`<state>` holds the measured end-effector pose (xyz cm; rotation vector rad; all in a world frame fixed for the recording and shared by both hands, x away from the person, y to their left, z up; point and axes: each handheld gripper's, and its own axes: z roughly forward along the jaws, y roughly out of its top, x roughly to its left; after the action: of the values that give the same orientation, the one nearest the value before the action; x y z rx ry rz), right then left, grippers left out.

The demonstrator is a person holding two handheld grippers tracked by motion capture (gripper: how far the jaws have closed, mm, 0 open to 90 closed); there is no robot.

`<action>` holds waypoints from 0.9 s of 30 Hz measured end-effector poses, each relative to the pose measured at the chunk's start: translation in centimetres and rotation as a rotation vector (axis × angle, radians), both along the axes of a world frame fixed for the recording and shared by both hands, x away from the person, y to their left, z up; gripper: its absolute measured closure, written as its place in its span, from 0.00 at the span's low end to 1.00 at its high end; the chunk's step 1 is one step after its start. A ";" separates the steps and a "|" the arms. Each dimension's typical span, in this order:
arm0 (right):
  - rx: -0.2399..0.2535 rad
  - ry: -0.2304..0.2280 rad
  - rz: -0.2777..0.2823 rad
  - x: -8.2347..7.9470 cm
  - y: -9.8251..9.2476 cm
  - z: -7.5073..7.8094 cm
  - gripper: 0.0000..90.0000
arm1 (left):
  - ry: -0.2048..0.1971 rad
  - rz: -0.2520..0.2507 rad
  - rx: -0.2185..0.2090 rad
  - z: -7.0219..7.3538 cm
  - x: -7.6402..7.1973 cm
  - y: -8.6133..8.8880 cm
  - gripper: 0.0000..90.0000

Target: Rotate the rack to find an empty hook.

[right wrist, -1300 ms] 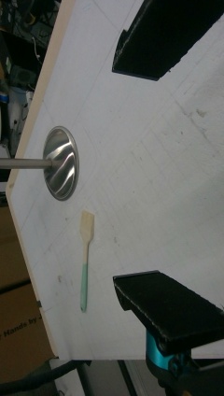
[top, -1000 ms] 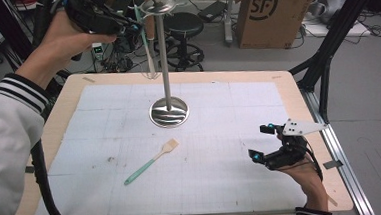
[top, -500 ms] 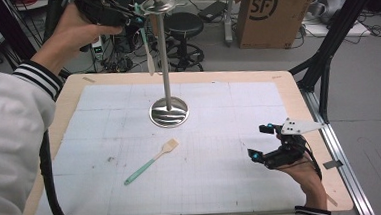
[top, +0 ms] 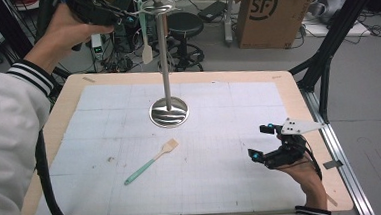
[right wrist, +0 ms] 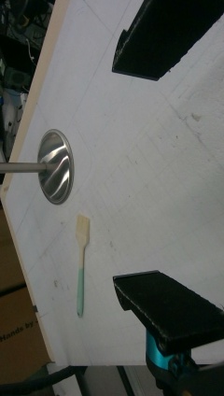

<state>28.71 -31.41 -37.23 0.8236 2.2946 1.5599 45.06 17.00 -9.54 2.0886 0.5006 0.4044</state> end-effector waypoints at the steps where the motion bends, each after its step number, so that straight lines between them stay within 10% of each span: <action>1: -0.001 0.000 -0.001 0.0 0.0 0.0 0.00 | 0.006 -0.006 0.005 0.0 -0.2 0.1 1.00; 27: 0.008 0.003 -0.013 -0.3 -0.5 -0.2 0.00 | 0.001 -0.140 0.025 -7.3 -6.8 3.3 0.48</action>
<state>28.45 -31.95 -37.41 0.8418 2.2819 1.5650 38.29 20.28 -16.87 2.1335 0.3489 0.3295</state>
